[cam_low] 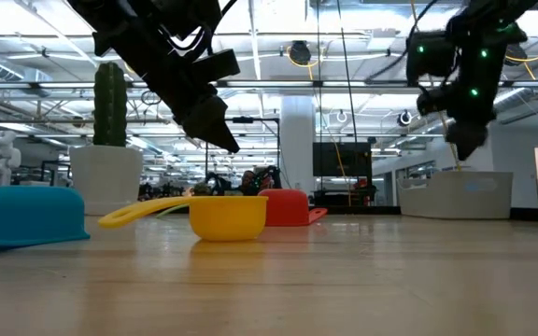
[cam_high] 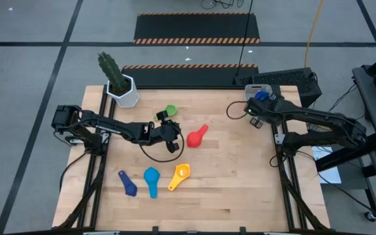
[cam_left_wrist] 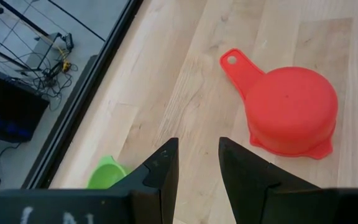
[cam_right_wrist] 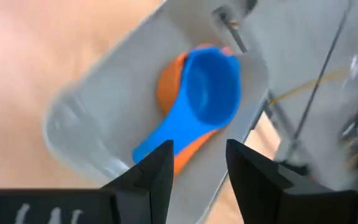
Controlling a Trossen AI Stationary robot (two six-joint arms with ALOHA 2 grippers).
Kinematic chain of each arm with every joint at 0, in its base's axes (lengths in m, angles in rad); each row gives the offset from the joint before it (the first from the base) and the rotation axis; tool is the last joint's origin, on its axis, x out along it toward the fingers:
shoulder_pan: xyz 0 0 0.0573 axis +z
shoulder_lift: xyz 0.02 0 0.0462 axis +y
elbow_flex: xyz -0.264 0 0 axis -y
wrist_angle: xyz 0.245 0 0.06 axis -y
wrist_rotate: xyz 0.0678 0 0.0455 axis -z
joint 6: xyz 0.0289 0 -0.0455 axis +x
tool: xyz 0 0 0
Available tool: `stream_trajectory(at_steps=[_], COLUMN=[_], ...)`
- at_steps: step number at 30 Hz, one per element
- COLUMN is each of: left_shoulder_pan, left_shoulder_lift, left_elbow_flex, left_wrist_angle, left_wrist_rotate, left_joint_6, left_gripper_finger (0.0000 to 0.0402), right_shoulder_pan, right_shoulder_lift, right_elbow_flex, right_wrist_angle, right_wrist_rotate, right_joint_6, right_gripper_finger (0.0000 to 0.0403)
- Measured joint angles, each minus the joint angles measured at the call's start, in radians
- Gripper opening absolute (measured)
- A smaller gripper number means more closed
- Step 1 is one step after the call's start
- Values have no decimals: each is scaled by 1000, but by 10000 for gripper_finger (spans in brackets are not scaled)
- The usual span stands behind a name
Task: Nest measuring cups in basket
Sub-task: Stack the dark blue measuring cup on top of the orange measuring cup in the gray bin
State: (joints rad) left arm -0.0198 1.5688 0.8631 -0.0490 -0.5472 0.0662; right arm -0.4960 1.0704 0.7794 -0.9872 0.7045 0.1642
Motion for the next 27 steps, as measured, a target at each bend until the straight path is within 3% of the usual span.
stream_trajectory(at_steps=[3,13,20,27], left_shoulder_pan=[9,60,60,66], left_shoulder_lift=[0,0,0,0], left_elbow_flex=[0,0,0,0], left_wrist_angle=[12,104,107,113], left_wrist_rotate=[1,118,120,121], left_joint_6=[0,16,57,63], left_gripper_finger=[118,118,118,118], right_shoulder_pan=[-13,-107,-205,-254], right_shoulder_lift=[14,197,315,323], right_elbow_flex=[70,113,112,112], right_wrist_angle=[-7,102,108,74], right_wrist_rotate=[-26,-393,-420,-379], right_joint_6=[202,40,6,-7], right_gripper_finger=[142,132,65,12])
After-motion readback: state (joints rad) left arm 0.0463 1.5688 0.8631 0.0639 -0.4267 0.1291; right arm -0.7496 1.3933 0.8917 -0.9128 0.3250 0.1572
